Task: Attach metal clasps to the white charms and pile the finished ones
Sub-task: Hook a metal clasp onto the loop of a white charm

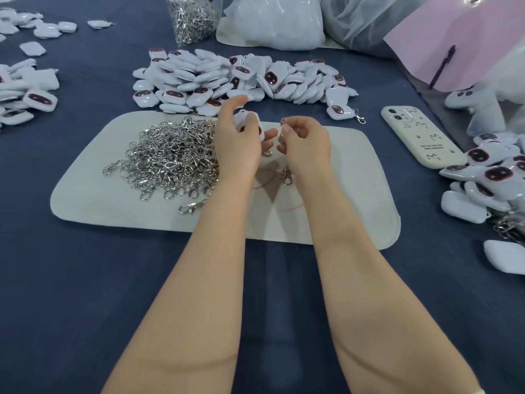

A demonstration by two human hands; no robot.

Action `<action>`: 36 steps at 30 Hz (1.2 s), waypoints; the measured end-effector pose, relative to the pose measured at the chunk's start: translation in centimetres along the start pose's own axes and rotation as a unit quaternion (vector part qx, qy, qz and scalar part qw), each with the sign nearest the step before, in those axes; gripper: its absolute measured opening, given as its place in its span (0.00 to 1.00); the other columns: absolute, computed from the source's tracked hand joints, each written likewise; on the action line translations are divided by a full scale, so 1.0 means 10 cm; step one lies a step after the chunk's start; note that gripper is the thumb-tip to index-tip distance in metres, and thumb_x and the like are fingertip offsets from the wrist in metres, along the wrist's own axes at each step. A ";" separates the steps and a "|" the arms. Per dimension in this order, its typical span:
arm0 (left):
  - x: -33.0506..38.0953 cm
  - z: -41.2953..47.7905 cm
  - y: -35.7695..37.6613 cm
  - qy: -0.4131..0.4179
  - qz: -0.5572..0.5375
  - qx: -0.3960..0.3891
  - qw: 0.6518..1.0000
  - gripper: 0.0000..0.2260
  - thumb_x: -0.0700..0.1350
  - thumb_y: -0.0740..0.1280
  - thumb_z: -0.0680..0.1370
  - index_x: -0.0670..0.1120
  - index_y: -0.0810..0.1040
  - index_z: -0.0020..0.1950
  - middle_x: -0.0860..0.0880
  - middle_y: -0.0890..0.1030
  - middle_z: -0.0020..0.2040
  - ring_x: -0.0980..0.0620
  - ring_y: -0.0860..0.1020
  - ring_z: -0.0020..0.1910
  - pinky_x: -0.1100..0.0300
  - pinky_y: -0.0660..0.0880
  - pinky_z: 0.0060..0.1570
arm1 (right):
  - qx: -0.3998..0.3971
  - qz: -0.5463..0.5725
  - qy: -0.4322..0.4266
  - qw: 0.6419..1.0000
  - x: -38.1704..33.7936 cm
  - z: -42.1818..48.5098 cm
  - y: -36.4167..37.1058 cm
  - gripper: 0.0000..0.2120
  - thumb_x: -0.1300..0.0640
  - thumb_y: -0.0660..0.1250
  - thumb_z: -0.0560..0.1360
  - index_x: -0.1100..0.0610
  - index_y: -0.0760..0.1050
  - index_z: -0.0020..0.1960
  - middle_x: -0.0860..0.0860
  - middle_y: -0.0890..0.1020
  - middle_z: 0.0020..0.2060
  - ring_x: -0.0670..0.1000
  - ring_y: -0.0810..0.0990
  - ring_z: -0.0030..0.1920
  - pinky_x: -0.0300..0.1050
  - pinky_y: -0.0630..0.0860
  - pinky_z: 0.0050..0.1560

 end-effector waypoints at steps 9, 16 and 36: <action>-0.03 0.02 0.08 0.057 0.203 -0.063 0.975 0.02 0.43 0.68 0.76 0.49 0.78 0.45 0.45 0.81 0.48 0.45 0.79 0.50 0.46 0.77 0.53 | -0.059 0.034 -0.011 0.998 -0.02 0.03 -0.04 0.08 0.64 0.63 0.76 0.54 0.79 0.47 0.46 0.80 0.37 0.41 0.77 0.36 0.32 0.75 0.37; -0.05 0.05 0.06 0.048 0.203 -0.060 0.976 0.08 0.40 0.67 0.76 0.52 0.74 0.40 0.44 0.81 0.48 0.45 0.80 0.51 0.45 0.76 0.54 | -0.025 -0.045 -0.078 0.996 -0.07 0.01 -0.02 0.09 0.64 0.63 0.76 0.52 0.77 0.48 0.45 0.81 0.44 0.47 0.79 0.48 0.48 0.77 0.56; -0.06 0.05 0.06 0.056 0.175 -0.043 0.982 0.08 0.41 0.65 0.77 0.53 0.75 0.41 0.46 0.82 0.47 0.45 0.81 0.50 0.44 0.76 0.54 | -0.025 0.014 -0.066 0.997 -0.09 -0.01 -0.01 0.10 0.68 0.63 0.71 0.54 0.74 0.40 0.47 0.81 0.38 0.39 0.78 0.33 0.37 0.75 0.41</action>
Point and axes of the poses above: each hand's wrist, its own z-axis towards the middle knuckle, its own y-axis out of the palm, x = y × z, the point moved 4 cm from there along z, towards the middle knuckle
